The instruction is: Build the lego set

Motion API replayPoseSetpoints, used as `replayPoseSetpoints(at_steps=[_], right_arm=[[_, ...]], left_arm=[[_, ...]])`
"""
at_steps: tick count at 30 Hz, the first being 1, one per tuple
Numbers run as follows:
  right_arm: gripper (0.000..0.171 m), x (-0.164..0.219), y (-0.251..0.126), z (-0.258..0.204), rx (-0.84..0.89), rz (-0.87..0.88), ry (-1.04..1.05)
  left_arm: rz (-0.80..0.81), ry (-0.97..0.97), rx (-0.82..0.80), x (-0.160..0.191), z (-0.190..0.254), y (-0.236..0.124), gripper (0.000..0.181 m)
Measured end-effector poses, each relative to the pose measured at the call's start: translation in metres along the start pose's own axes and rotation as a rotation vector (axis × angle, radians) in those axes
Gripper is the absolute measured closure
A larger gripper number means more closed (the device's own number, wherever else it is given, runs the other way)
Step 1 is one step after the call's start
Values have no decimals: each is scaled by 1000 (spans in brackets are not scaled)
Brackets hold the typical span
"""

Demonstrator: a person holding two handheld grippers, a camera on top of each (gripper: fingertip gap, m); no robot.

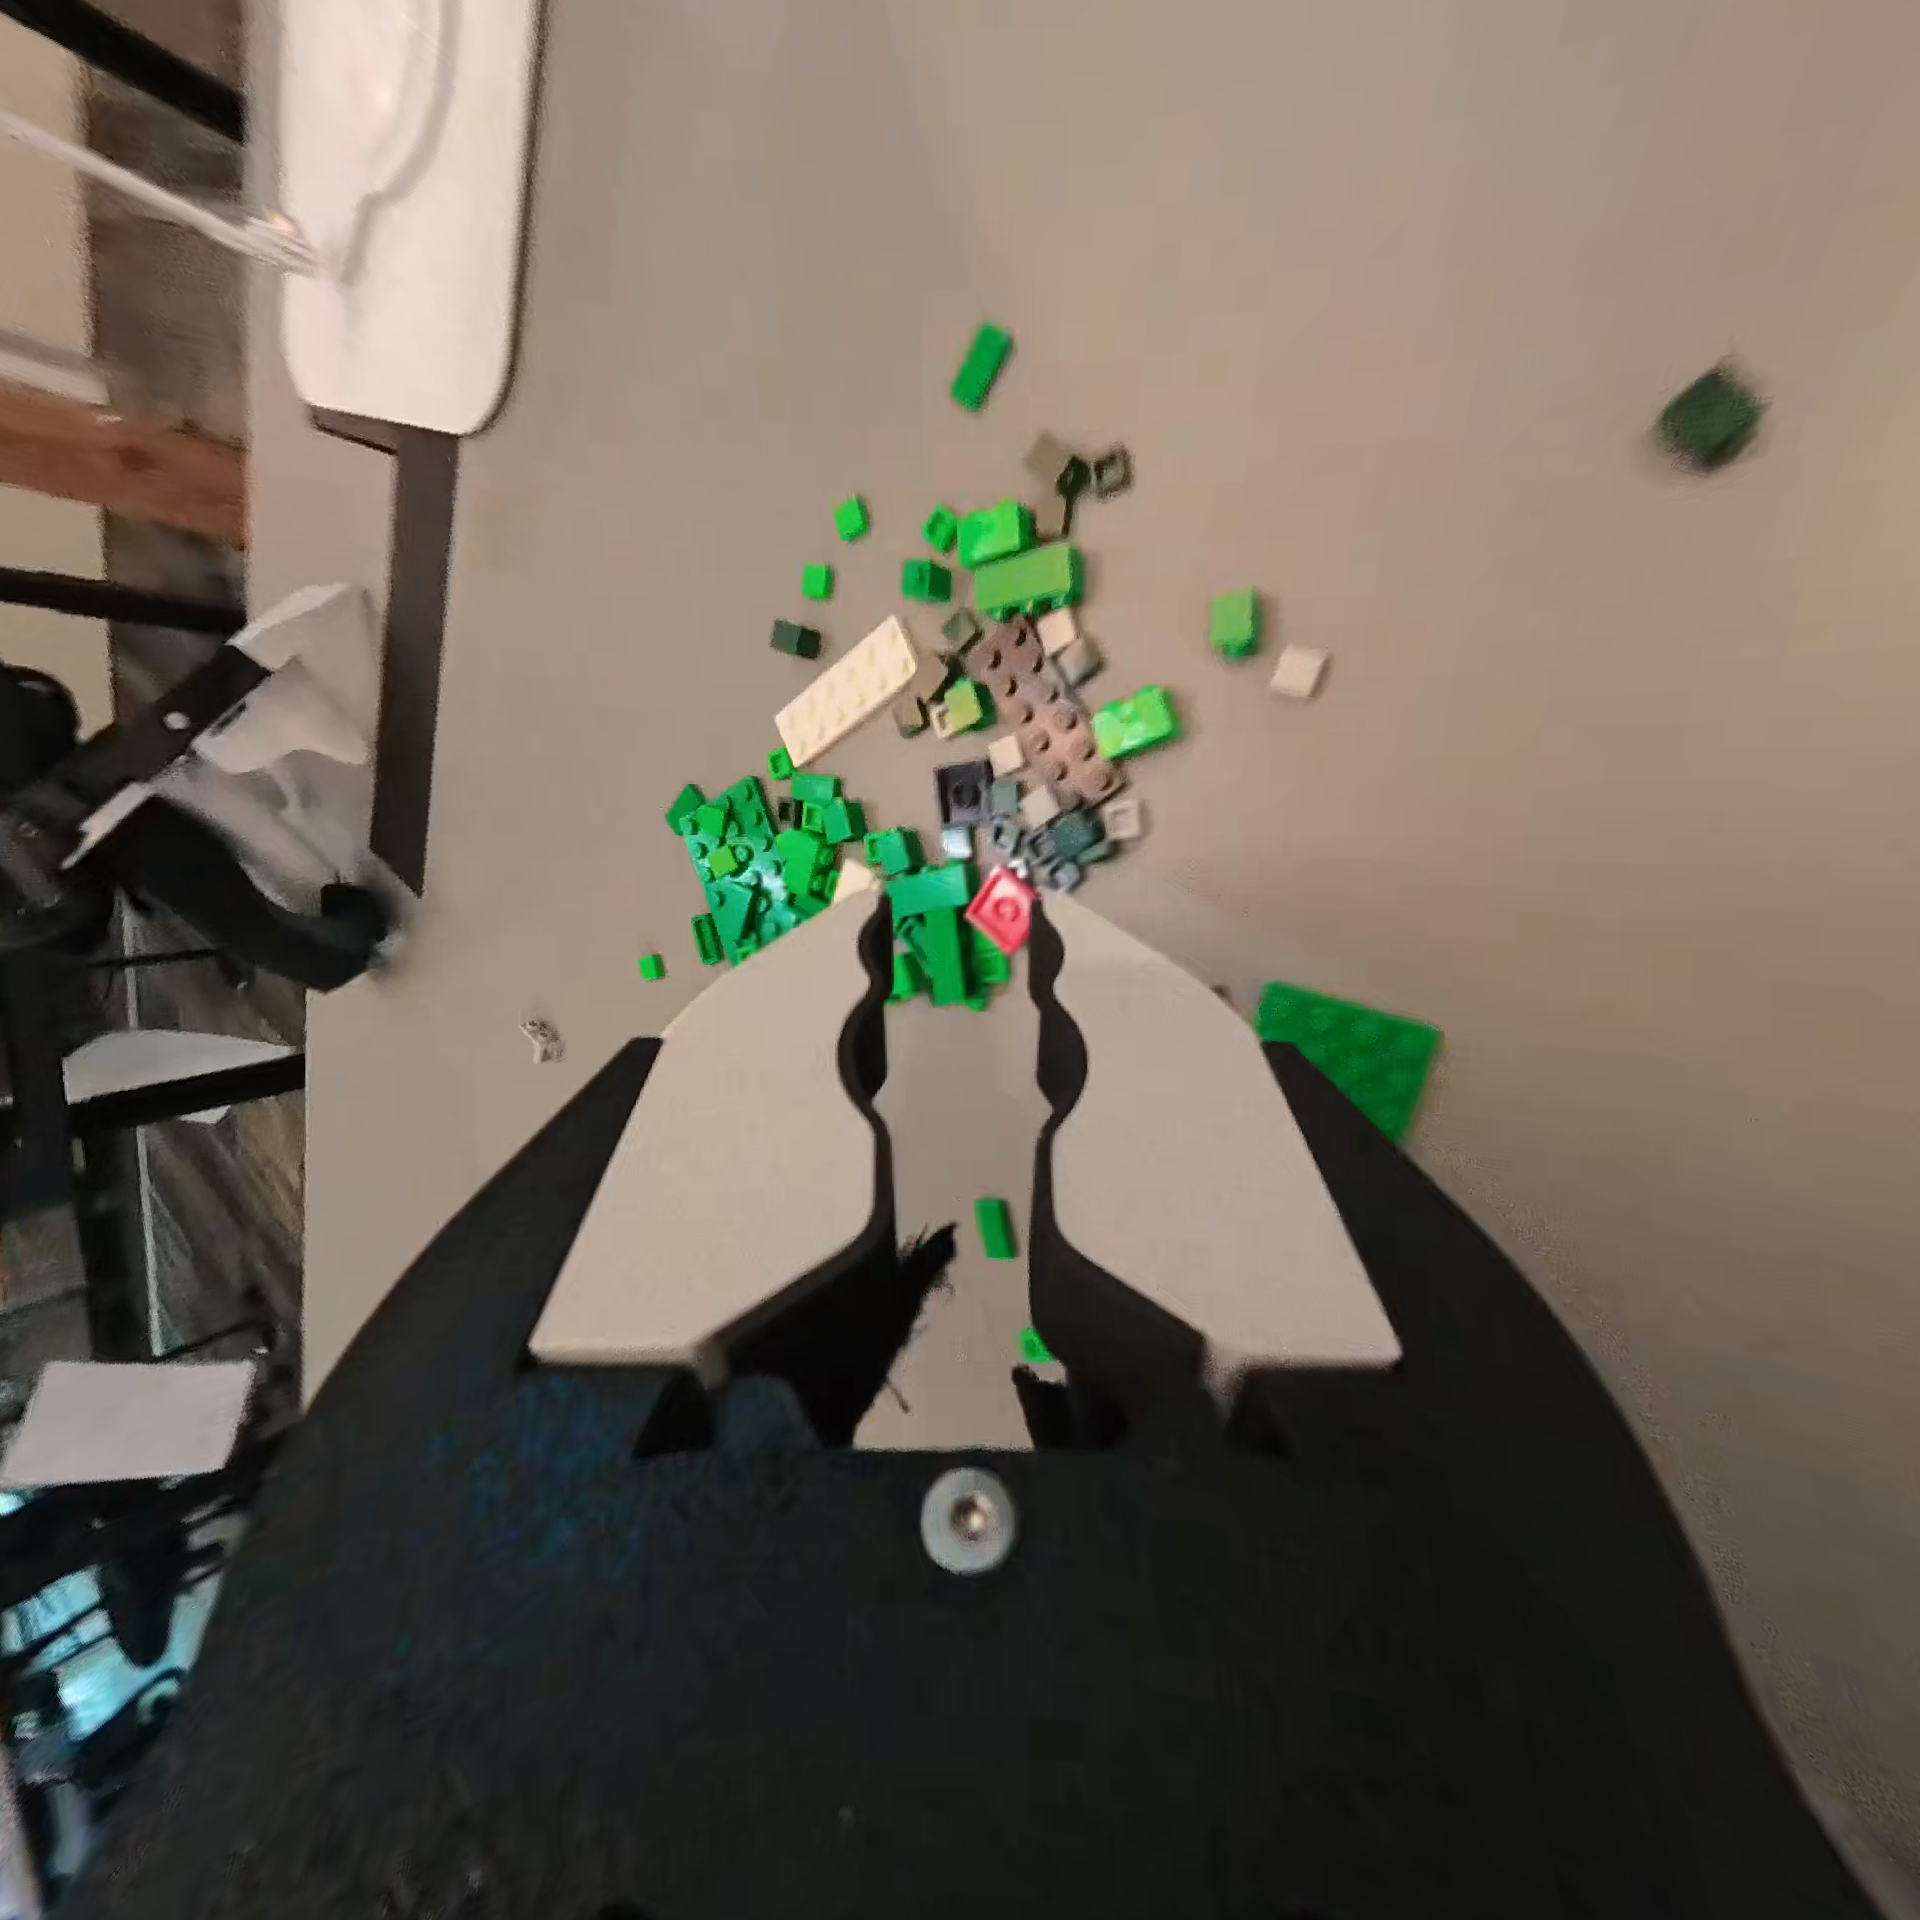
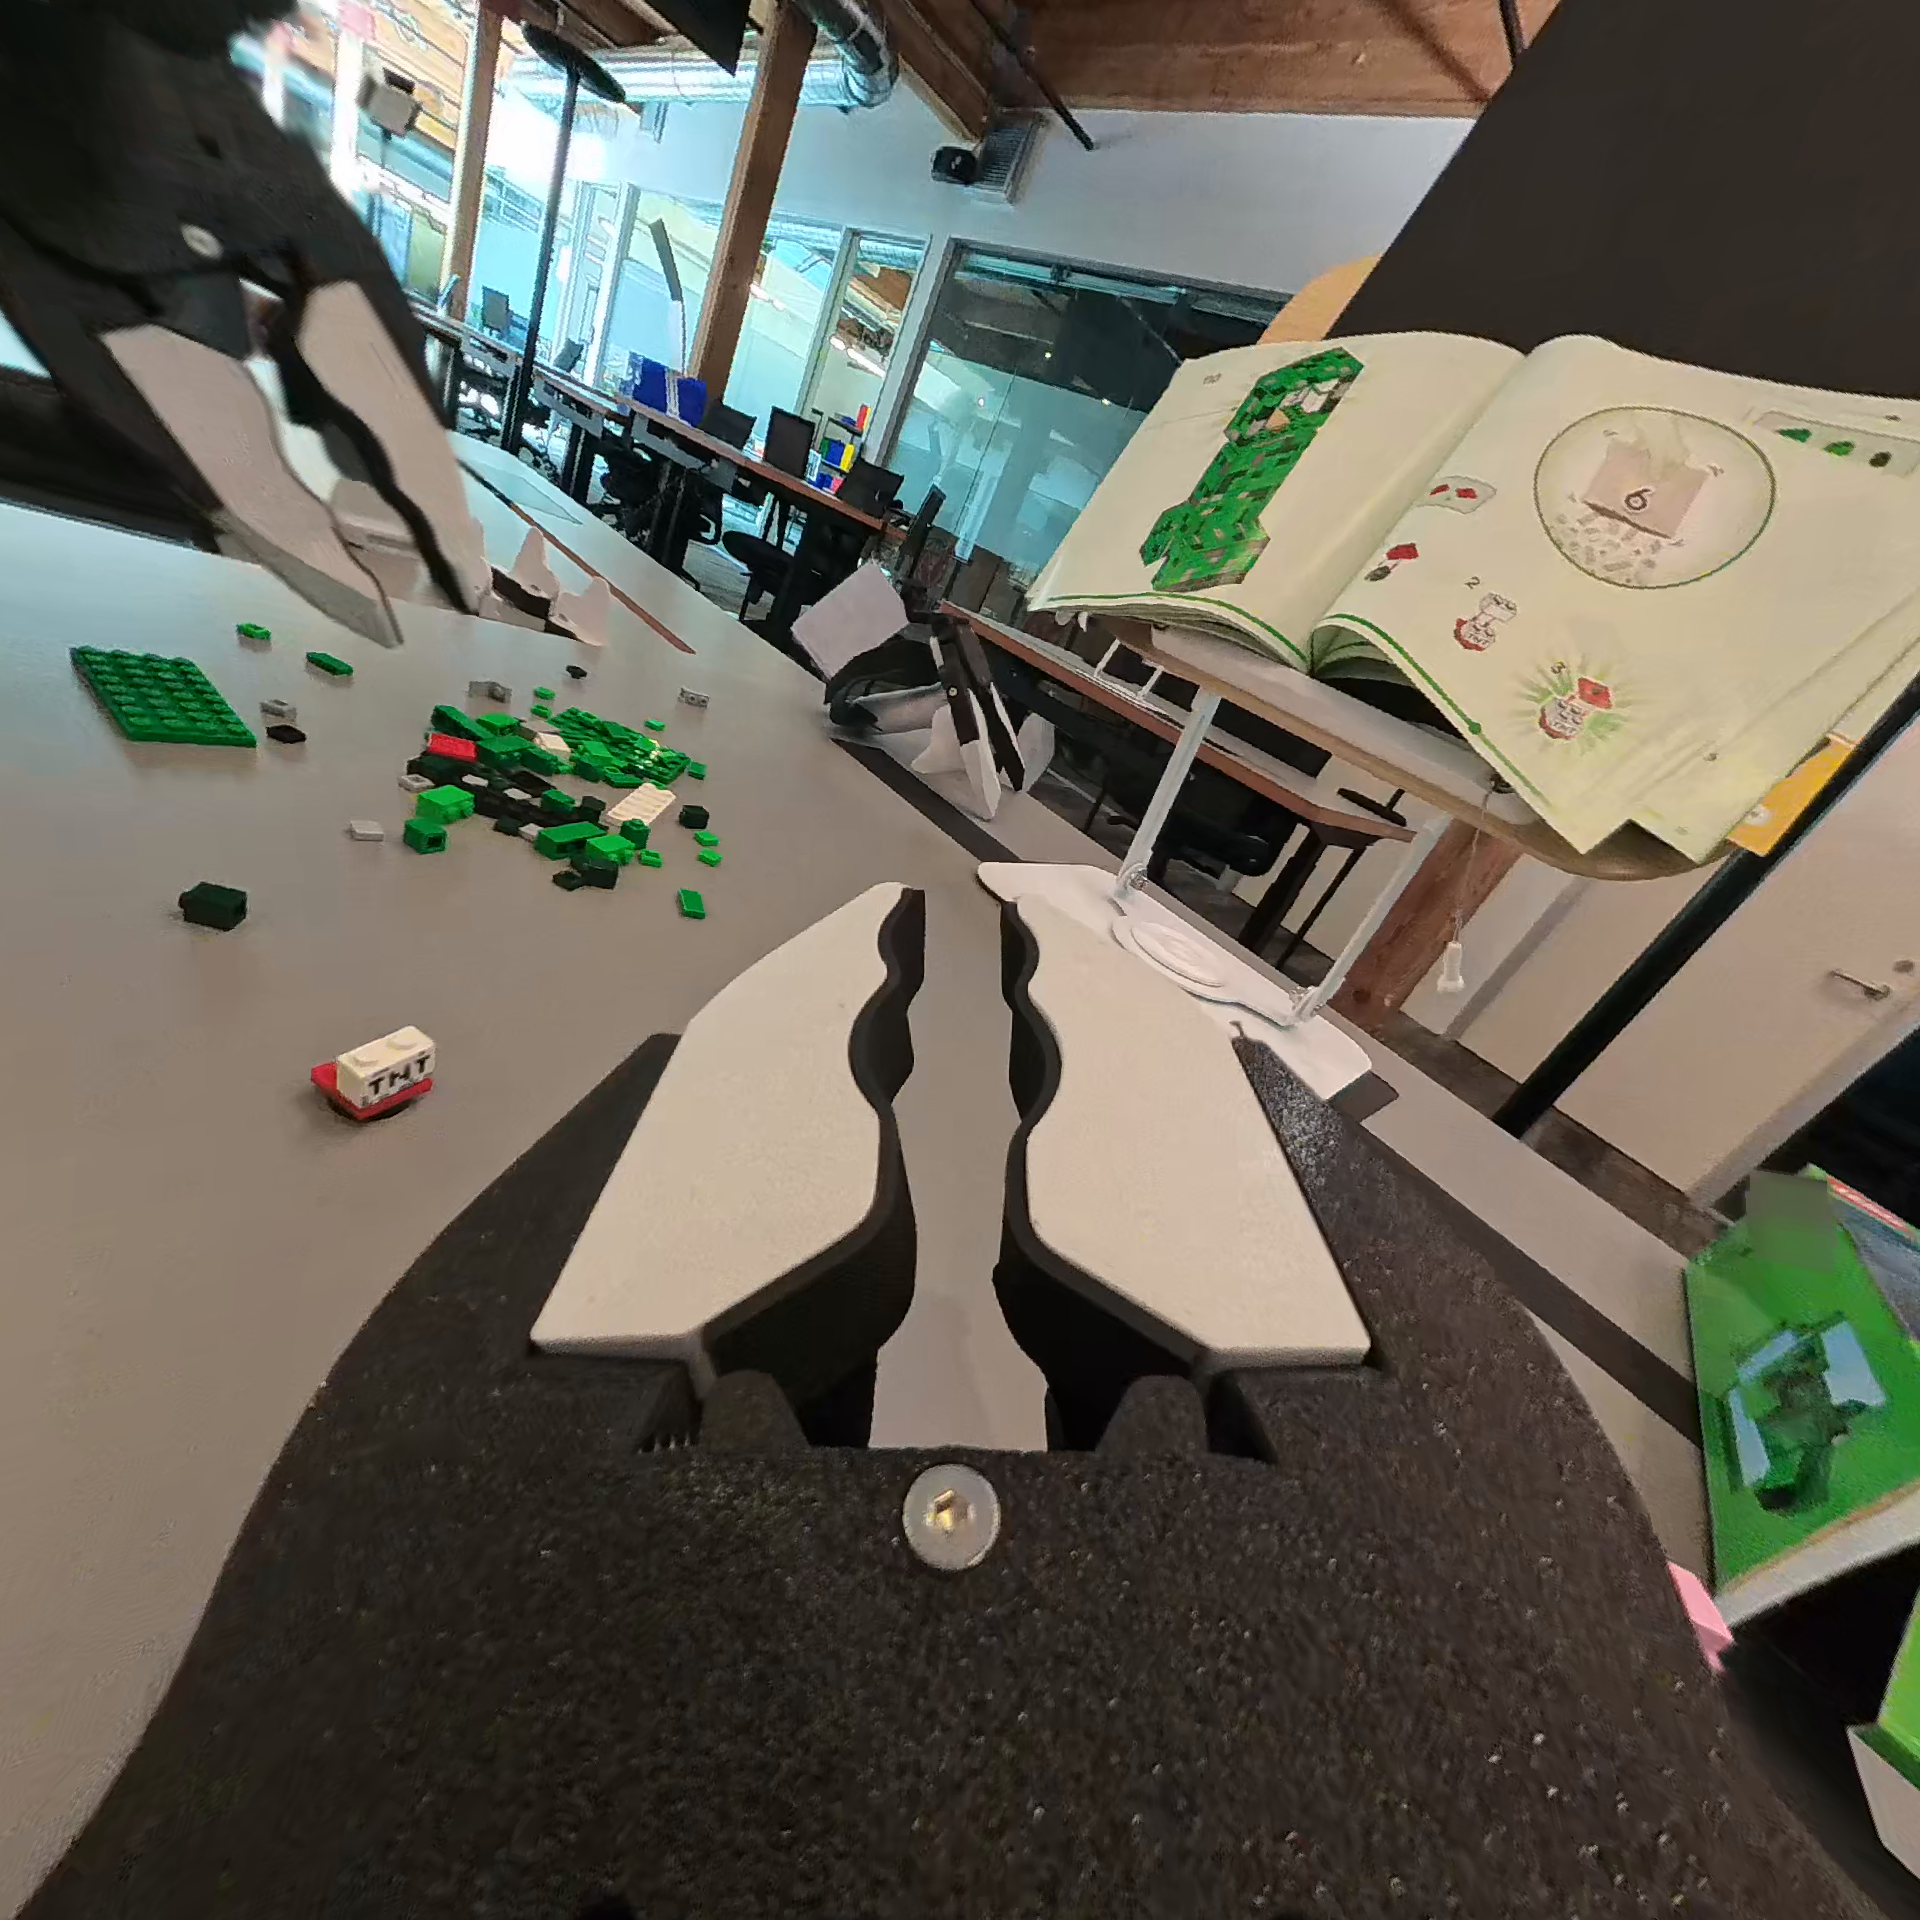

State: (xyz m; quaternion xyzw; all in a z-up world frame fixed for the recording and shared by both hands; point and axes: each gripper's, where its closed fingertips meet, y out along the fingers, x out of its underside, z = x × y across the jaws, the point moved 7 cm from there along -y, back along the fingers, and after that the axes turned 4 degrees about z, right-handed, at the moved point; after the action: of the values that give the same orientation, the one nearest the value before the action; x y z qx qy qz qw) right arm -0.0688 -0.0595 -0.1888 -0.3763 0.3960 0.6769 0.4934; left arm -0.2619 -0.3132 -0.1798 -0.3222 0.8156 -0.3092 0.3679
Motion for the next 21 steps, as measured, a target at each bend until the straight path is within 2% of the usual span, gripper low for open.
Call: replayPoseSetpoints(at_steps=[7, 9, 11, 15, 21], right_arm=[[159, -2, -5, -6, -40, 2, -27], [159, -1, -5, -6, -42, 1, -24], [159, -2, -6, -7, -48, -4, -27], [159, -1, -5, -10, -72, -14, -42], [159, -1, -5, -11, -76, -17, -50]], left_arm=[[-118, 143, 217, 17, -35, 33, 160], [-117, 175, 300, 19, -39, 41, 144], [-109, 165, 355, 19, -45, 48, 138], [-98, 171, 432, 19, -56, 56, 156], [-129, 171, 548, 24, -70, 67, 167]])
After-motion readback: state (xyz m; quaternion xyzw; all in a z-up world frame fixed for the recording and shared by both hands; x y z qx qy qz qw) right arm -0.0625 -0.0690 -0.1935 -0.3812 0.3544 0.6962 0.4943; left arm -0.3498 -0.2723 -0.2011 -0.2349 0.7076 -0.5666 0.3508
